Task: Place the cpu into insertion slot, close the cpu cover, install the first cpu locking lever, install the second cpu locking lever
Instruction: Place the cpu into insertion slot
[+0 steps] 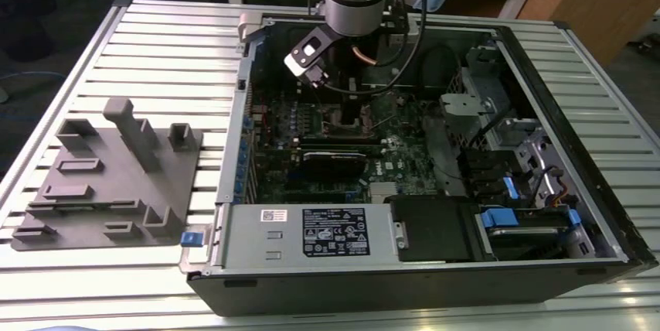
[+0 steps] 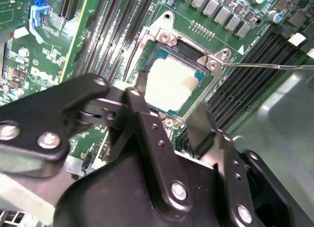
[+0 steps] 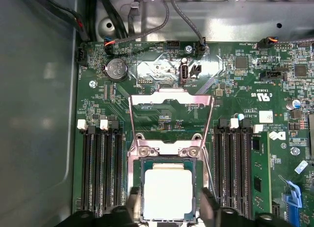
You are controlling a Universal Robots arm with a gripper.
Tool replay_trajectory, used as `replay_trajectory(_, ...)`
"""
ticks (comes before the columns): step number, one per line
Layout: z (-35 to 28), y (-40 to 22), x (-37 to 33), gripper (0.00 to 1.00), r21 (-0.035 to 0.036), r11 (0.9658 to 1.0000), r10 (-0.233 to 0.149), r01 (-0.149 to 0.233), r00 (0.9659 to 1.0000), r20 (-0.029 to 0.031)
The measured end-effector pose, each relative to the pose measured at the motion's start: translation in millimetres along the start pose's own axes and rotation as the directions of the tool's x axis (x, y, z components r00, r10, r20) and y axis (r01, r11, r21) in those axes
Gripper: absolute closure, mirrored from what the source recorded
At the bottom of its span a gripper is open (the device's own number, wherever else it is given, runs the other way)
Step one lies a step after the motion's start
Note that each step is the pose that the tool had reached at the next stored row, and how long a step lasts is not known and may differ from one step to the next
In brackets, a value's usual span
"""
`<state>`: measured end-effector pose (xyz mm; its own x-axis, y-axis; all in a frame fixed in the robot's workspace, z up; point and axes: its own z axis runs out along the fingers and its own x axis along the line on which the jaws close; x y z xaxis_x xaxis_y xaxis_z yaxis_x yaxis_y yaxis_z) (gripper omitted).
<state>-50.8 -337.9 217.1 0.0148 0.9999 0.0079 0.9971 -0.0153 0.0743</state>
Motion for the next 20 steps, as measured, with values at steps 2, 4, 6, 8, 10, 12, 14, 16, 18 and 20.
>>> replay_trajectory(2,-0.1,0.0,0.0,0.46,0.0000,1.0000,0.000,0.000,1.0000,0.0000)
replay_trajectory(4,-0.1,0.0,0.0,0.58,0.0000,1.0000,0.000,0.000,1.0000,0.0000)
replay_trajectory(6,-0.1,0.0,0.0,0.64,0.0000,1.0000,0.000,0.000,1.0000,0.0000)
replay_trajectory(8,-0.2,0.0,0.0,0.70,0.0000,1.0000,0.000,0.000,1.0000,0.0000)
replay_trajectory(10,-0.2,0.0,0.0,0.82,0.0001,1.0000,0.000,0.000,1.0000,0.0000)
replay_trajectory(12,-0.3,0.0,0.0,0.87,0.0001,1.0000,0.000,0.000,1.0000,0.0001)
replay_trajectory(14,-0.3,0.0,0.0,0.89,0.0001,1.0000,0.000,0.000,1.0000,0.0001)
replay_trajectory(16,-0.3,0.0,0.0,0.89,0.0000,1.0000,0.000,0.000,1.0000,0.0001)
replay_trajectory(18,-0.4,0.0,0.0,0.89,0.0001,1.0000,0.000,0.000,1.0000,0.0001)
replay_trajectory(20,-0.1,0.0,0.0,0.89,0.0000,1.0000,0.000,0.000,1.0000,0.0000)
